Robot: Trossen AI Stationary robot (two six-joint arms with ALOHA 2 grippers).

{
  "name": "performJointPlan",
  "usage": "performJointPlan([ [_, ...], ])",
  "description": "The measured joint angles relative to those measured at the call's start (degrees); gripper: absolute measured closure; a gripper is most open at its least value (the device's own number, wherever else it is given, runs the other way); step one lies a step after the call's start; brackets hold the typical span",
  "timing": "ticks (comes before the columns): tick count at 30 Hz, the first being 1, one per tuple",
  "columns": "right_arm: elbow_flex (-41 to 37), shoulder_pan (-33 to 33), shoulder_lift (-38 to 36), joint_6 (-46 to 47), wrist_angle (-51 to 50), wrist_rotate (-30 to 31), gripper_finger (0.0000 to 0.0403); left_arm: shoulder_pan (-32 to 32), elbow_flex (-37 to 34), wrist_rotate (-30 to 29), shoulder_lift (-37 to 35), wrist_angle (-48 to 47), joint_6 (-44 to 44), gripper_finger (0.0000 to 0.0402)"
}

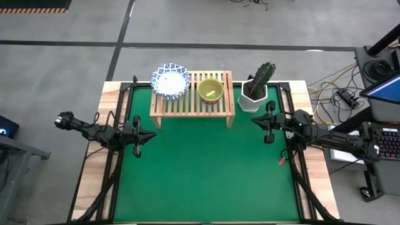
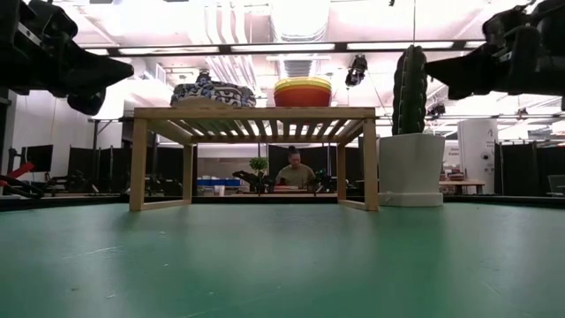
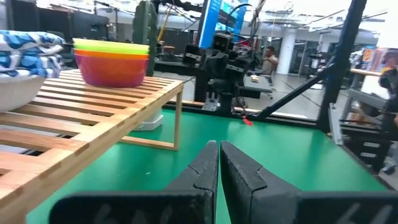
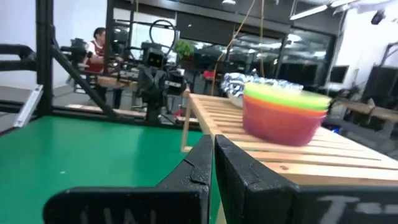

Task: Place and stack bowls onto a shelf
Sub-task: Return to Home Position

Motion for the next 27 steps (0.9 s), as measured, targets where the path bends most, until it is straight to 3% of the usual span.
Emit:
performJointPlan([
  [4,-0.02,-0.04,-6.82,-2.73,-6.88,3.39,0.0394,0.00,0.06,-6.28,0.00,-0.19,1.13,0.0402],
  [9,-0.02,0.04,-15.11,-4.70,-12.38,2.79,0.0394,0.00,0.07,-12.45,0.00,-0.35,0.22,0.0401],
  [15,-0.02,0.08,-14.21,-0.78,-19.45,0.76,0.0394,0.00,0.07,-12.38,-0.01,-0.37,0.13,0.0401],
  [17,-0.02,0.04,-13.86,2.55,-24.66,2.36,0.0394,0.00,0.07,-12.33,0.00,-0.31,0.13,0.0401],
  [22,0.44,0.04,-10.58,5.70,-26.06,9.06,0.0394,0.00,0.09,-12.26,0.13,-0.35,0.11,0.0401],
  [27,0.51,0.04,-8.27,8.49,-26.08,9.45,0.0394,0.00,0.11,-12.24,0.12,-0.35,0.11,0.0401],
])
